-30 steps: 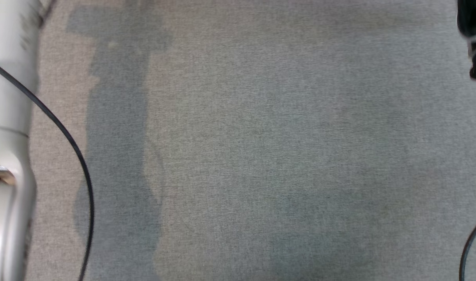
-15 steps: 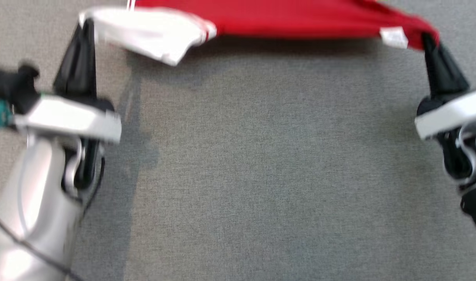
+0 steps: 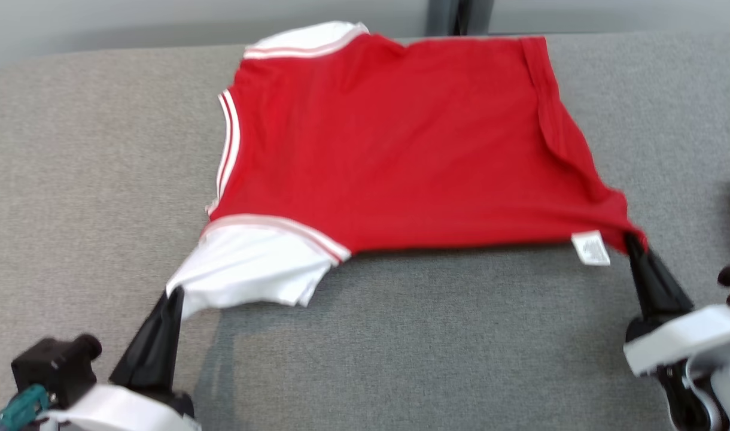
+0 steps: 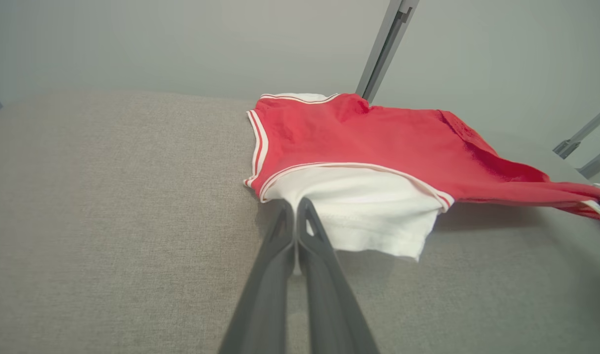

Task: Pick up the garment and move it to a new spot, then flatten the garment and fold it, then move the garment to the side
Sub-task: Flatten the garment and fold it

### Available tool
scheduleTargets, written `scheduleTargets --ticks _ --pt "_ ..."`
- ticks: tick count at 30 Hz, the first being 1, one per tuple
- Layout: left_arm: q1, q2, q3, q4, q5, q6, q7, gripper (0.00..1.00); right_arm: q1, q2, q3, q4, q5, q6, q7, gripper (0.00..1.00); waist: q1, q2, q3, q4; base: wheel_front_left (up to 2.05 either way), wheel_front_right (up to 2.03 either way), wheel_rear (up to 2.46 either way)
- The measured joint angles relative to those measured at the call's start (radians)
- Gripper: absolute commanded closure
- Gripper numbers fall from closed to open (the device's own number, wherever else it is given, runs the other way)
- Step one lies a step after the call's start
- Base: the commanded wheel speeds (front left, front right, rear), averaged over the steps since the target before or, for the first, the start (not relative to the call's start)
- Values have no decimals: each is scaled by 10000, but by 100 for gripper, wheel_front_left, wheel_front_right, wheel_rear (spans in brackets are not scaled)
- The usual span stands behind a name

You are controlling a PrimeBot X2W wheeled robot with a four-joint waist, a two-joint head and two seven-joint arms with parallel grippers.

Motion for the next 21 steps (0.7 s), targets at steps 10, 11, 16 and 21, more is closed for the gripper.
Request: scheduleTargets --ticks 10,11,16,21 --pt "2041 897 23 -1588 -330 711 1764 100 3619 940 -2071 -2345 -688 2 1720 100 0 0 -838 352 0 0 0" --pt "2195 961 40 -1708 -422 757 1900 100 3972 1112 -2268 -2635 -796 0 1985 100 0 0 -903 350 0 0 0" --pt "2782 1260 119 -2226 -623 988 2485 100 5413 1860 -3191 -4103 -1369 2 3319 100 0 0 -1105 205 0 0 0" --pt "3068 1459 297 -2671 -683 1183 2761 100 6040 2378 -3680 -5158 -1791 0 4330 100 0 0 -1105 94 0 0 0"
